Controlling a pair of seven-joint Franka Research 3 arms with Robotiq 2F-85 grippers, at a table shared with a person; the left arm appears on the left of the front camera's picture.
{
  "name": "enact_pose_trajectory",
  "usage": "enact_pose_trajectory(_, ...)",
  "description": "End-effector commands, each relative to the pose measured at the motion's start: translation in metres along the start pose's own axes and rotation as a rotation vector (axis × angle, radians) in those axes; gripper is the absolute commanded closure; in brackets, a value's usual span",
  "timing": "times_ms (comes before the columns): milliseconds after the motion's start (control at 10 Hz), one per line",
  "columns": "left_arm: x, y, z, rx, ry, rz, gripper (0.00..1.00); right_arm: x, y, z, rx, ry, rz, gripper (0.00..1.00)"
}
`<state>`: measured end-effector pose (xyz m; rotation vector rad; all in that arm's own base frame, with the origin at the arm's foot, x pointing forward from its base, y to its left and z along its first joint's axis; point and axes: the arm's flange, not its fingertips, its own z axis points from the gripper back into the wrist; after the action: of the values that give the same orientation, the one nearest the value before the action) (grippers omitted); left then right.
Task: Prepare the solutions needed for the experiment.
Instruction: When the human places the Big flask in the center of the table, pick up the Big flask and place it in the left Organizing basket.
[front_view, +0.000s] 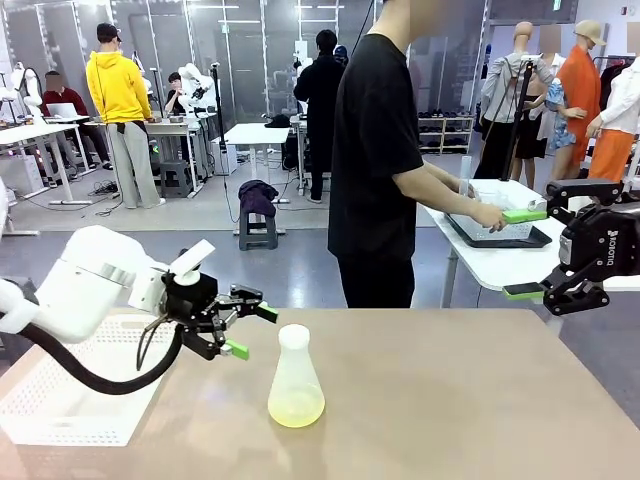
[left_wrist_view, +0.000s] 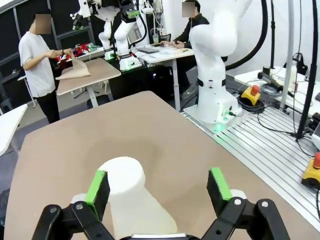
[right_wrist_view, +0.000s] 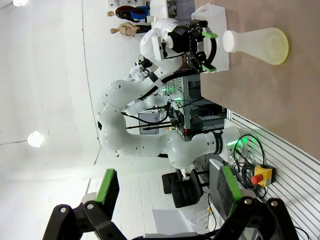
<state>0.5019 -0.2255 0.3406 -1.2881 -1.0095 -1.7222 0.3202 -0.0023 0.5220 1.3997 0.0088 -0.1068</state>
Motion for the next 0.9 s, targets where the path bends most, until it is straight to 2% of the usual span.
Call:
enact_pose_trajectory(0, -0.003, 0.016, -0.004, 0.022, -0.018, -0.002, 0.00, 0.001, 0.001, 0.000, 0.013, 0.002, 0.008, 0.00)
enact_pose_trajectory(200, -0.015, 0.021, -0.003, 0.035, -0.014, 0.028, 0.00, 0.001, 0.001, 0.000, 0.013, 0.002, 0.008, 0.00)
enact_pose_trajectory(800, -0.049, 0.051, -0.002, 0.022, -0.144, 0.125, 0.00, 0.001, 0.001, 0.000, 0.013, 0.002, 0.008, 0.00)
